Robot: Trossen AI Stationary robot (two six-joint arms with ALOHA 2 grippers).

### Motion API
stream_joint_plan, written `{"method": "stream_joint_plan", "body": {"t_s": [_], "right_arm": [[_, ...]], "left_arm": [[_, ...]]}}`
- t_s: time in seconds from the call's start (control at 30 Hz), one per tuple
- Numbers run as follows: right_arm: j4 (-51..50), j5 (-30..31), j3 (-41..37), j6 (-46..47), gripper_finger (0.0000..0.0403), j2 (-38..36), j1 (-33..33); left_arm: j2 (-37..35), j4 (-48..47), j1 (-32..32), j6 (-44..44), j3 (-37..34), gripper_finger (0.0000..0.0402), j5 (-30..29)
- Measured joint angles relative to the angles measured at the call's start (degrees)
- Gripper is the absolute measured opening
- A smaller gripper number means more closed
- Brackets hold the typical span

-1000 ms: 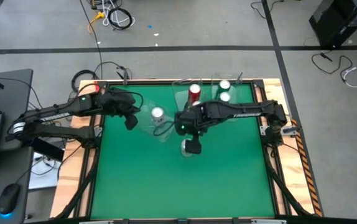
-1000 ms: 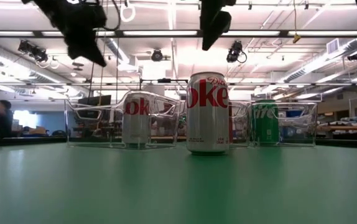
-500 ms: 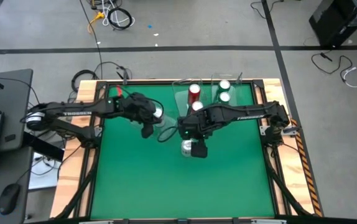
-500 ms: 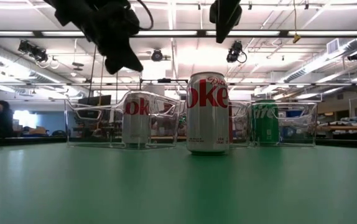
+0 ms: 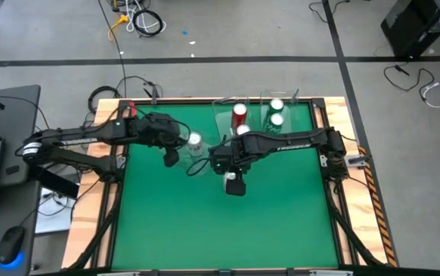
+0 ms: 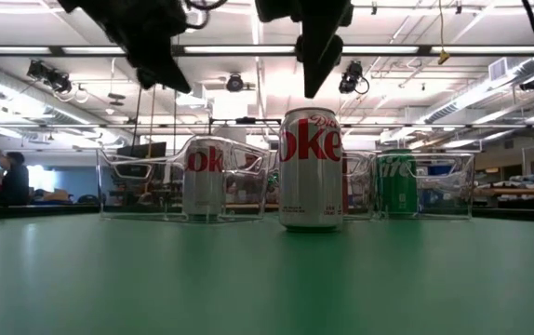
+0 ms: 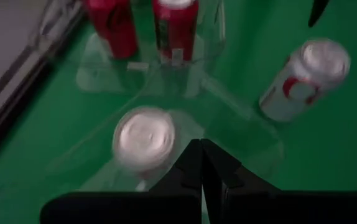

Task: Sort soda cans
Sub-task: Put the red-silver soda can into the left transparent bin

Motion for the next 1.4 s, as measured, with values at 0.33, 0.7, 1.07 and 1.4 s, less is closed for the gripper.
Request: {"method": "stream_joint_plan", "body": {"t_s": [0.33,0.7,1.07,1.4], "right_arm": [[-0.31,0.67,0.02,-4.06,0.0350,3.83,0.13],[4.44,-0.69,-5.59,-4.09,0.0351,3.77,0.45],[12.04,-0.69,-12.20,-5.88,0.0305,3.30,0.39],[7.26,0.53,-5.61,-7.31,0.0305,4.20,0.87]], "left_arm": [[-3.74,-3.22,-0.01,0.79,0.09,0.0002,-2.15],[-3.89,-4.60,-0.01,0.47,0.09,0.0001,-3.16],[-6.73,-7.45,0.53,-0.43,0.07,0.0001,-11.23],[-9.44,-19.20,11.84,-7.75,-1.97,0.0000,-22.84]]}}
